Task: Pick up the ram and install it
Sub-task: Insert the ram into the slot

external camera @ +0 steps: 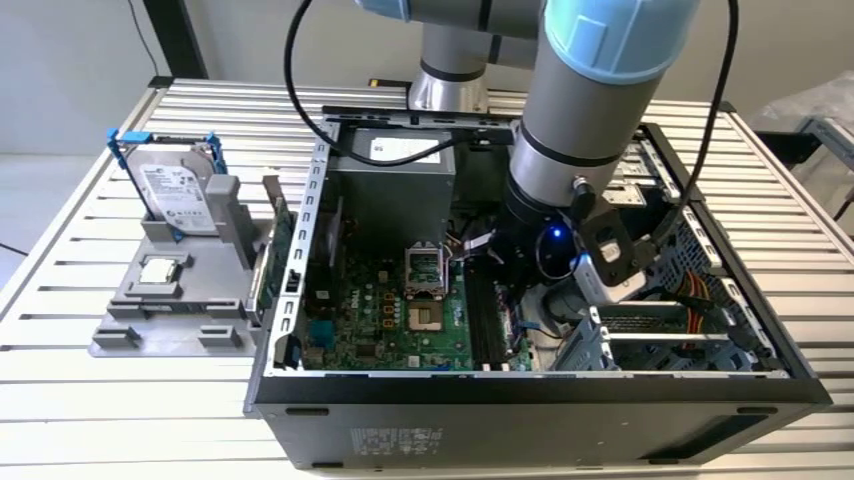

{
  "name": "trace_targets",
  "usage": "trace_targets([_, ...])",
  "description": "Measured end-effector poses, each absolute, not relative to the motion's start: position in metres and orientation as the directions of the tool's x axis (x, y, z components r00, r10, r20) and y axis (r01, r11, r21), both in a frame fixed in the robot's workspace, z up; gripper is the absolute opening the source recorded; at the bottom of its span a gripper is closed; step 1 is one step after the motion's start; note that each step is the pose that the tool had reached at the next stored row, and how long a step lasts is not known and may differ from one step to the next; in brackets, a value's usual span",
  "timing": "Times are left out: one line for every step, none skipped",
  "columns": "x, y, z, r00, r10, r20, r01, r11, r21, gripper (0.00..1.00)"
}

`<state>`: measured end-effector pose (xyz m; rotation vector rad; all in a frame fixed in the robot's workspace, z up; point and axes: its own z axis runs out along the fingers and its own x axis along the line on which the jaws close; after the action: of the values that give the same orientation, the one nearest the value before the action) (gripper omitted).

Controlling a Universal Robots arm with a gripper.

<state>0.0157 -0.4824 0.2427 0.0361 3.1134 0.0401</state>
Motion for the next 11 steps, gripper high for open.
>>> trace_targets([0.0155,-0.4824,0.2422,-0.999,0.022,-0.027,0.022,0.999,0.026,0.0])
trace_targets([0.0154,-0.4825,0.2421,-0.999,0.021,-0.027,0.02,0.999,0.026,0.0])
trace_targets([0.0154,-0.4825,0.2419,-0.999,0.019,-0.027,0.019,0.999,0.026,0.0])
trace_targets([0.0154,-0.4824,0.2415,-0.999,0.018,-0.027,0.017,1.0,0.026,0.0])
trace_targets([0.0154,-0.4824,0.241,-0.999,0.017,-0.027,0.016,1.0,0.026,0.0])
trace_targets([0.0154,-0.4823,0.2404,-1.0,0.015,-0.027,0.014,1.0,0.026,0.0])
trace_targets([0.0154,-0.4823,0.2397,-1.0,0.013,-0.027,0.012,1.0,0.026,0.0])
trace_targets([0.0154,-0.4824,0.239,-1.0,0.012,-0.027,0.011,1.0,0.026,0.0])
trace_targets([0.0153,-0.4824,0.2386,-1.0,0.012,-0.027,0.011,1.0,0.026,0.0])
trace_targets([0.0153,-0.4824,0.238,-1.0,0.012,-0.027,0.011,1.0,0.026,0.0])
trace_targets([0.0153,-0.4824,0.2372,-1.0,0.012,-0.027,0.011,1.0,0.026,0.0])
